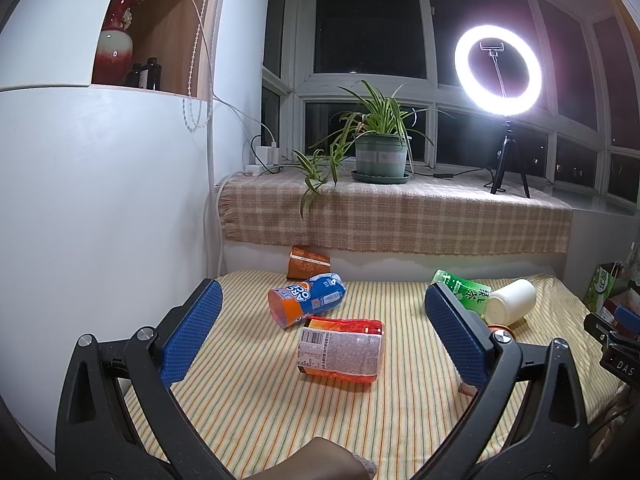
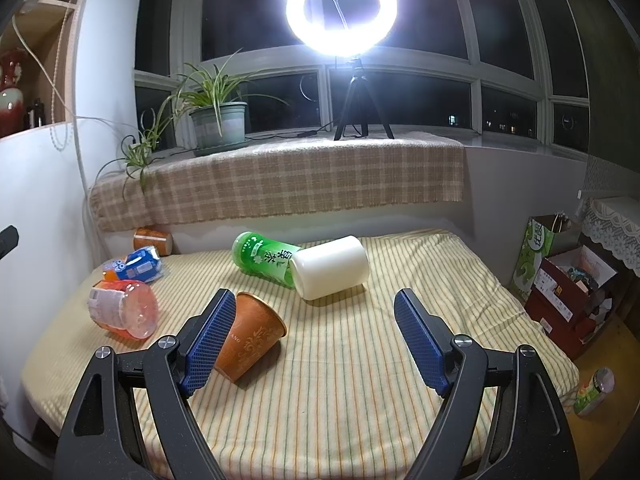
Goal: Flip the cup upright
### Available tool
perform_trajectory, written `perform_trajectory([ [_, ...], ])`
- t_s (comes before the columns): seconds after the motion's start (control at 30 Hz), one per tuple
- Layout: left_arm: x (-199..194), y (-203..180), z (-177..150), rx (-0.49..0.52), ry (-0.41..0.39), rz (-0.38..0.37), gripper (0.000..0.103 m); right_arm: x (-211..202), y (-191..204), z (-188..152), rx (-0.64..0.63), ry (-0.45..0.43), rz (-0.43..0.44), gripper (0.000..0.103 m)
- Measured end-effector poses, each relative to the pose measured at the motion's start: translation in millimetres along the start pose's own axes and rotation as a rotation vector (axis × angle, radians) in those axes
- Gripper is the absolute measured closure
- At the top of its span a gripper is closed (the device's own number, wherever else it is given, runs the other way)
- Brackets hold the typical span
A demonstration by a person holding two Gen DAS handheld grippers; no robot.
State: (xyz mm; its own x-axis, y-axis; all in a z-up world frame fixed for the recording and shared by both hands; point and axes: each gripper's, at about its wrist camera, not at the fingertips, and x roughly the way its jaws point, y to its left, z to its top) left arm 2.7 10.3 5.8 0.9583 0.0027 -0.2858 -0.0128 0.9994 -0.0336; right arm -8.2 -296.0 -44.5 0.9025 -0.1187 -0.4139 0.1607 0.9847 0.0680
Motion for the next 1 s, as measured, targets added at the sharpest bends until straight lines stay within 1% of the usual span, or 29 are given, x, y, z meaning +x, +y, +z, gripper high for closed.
perform_trajectory([
  [0.8,1.5,-2.2,-1.1,0.0,0.002,0.001,0.0,2.7,0.5,-1.0,-0.006,0.005,-0.007,0.022],
  [1.0,6.4,-4.2,-7.9,0.0,0.014,0.006,0.0,5.9,2.6,-2.0,-0.009,0.011,-0.008,0.022],
])
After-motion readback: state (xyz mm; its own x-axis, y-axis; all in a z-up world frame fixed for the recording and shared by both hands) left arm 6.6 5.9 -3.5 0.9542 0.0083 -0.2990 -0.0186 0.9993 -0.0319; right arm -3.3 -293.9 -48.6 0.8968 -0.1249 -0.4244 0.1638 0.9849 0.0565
